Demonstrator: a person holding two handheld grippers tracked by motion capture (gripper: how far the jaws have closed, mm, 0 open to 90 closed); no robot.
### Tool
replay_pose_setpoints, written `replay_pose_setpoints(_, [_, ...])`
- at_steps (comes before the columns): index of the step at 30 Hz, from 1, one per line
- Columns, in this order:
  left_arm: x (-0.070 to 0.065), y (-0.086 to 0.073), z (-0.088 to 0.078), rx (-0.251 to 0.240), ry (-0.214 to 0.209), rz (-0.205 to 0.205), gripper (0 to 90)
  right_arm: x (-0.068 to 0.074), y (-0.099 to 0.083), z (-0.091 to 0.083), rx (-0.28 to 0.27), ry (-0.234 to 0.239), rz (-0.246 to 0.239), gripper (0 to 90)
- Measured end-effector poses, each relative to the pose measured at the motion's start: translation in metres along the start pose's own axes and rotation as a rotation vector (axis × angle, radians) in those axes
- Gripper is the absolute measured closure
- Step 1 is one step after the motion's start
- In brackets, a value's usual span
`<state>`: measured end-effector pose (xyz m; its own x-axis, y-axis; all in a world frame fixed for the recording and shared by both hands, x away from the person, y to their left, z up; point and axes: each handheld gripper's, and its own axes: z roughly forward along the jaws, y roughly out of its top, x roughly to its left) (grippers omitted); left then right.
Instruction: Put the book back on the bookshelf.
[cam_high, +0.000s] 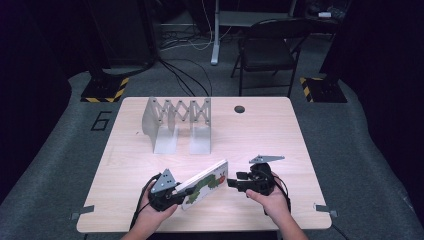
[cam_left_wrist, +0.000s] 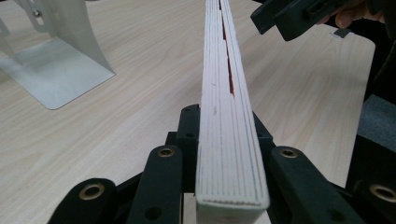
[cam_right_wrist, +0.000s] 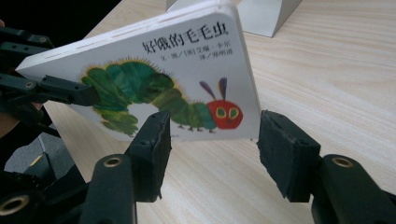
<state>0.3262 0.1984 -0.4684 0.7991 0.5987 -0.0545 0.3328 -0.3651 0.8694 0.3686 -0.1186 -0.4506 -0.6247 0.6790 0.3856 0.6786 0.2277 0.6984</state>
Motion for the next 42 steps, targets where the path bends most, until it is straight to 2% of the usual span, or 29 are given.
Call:
replay_pose_setpoints(5, [0.000, 0.001, -0.003, 0.003, 0.018, -0.001, 74.9, 0.002, -0.001, 0.003, 0.016, 0.003, -0.008, 44.2])
replay_pose_setpoints(7, [0.000, 0.002, -0.005, -0.010, 0.071, 0.015, 75.2, 0.001, 0.000, 0.003, 0.017, 0.003, -0.006, 44.5])
replay_pose_setpoints(11, [0.001, 0.002, -0.008, -0.013, 0.109, 0.016, 75.3, -0.001, 0.000, 0.003, 0.017, 0.000, -0.002, 44.7])
replay_pose_setpoints(12, [0.002, 0.002, -0.010, -0.018, 0.140, 0.007, 75.3, 0.000, 0.000, 0.003, 0.016, 0.001, 0.005, 44.8])
replay_pose_setpoints(18, [0.008, 0.001, -0.011, -0.014, 0.149, -0.009, 75.3, -0.002, -0.001, 0.004, 0.020, 0.002, 0.001, 45.0])
replay_pose_setpoints(20, [0.008, 0.000, -0.011, -0.006, 0.144, -0.011, 75.2, -0.002, -0.001, 0.004, 0.024, -0.001, 0.006, 45.1])
replay_pose_setpoints(21, [0.008, 0.000, -0.012, 0.011, 0.128, -0.008, 75.2, -0.003, -0.001, 0.005, 0.025, -0.002, 0.006, 45.1])
replay_pose_setpoints(24, [0.006, -0.001, -0.009, 0.026, 0.131, -0.007, 74.8, -0.004, -0.001, 0.005, 0.027, -0.005, 0.006, 45.1])
replay_pose_setpoints(29, [0.007, -0.001, -0.007, 0.011, 0.147, -0.035, 72.8, -0.004, -0.001, 0.006, 0.027, -0.004, 0.006, 45.1])
replay_pose_setpoints(31, [0.008, -0.001, -0.006, 0.010, 0.156, -0.039, 71.2, -0.005, -0.001, 0.006, 0.029, -0.004, 0.007, 45.1])
replay_pose_setpoints(39, [0.007, -0.001, 0.002, 0.032, 0.137, -0.047, 66.9, -0.006, -0.002, 0.005, 0.030, -0.008, 0.012, 45.1])
replay_pose_setpoints(40, [0.007, -0.001, 0.004, 0.032, 0.154, -0.042, 66.1, -0.006, -0.002, 0.005, 0.027, -0.009, 0.015, 45.1])
replay_pose_setpoints(42, [0.008, -0.001, 0.006, 0.031, 0.153, -0.048, 66.1, -0.005, -0.003, 0.004, 0.029, -0.010, 0.018, 45.2])
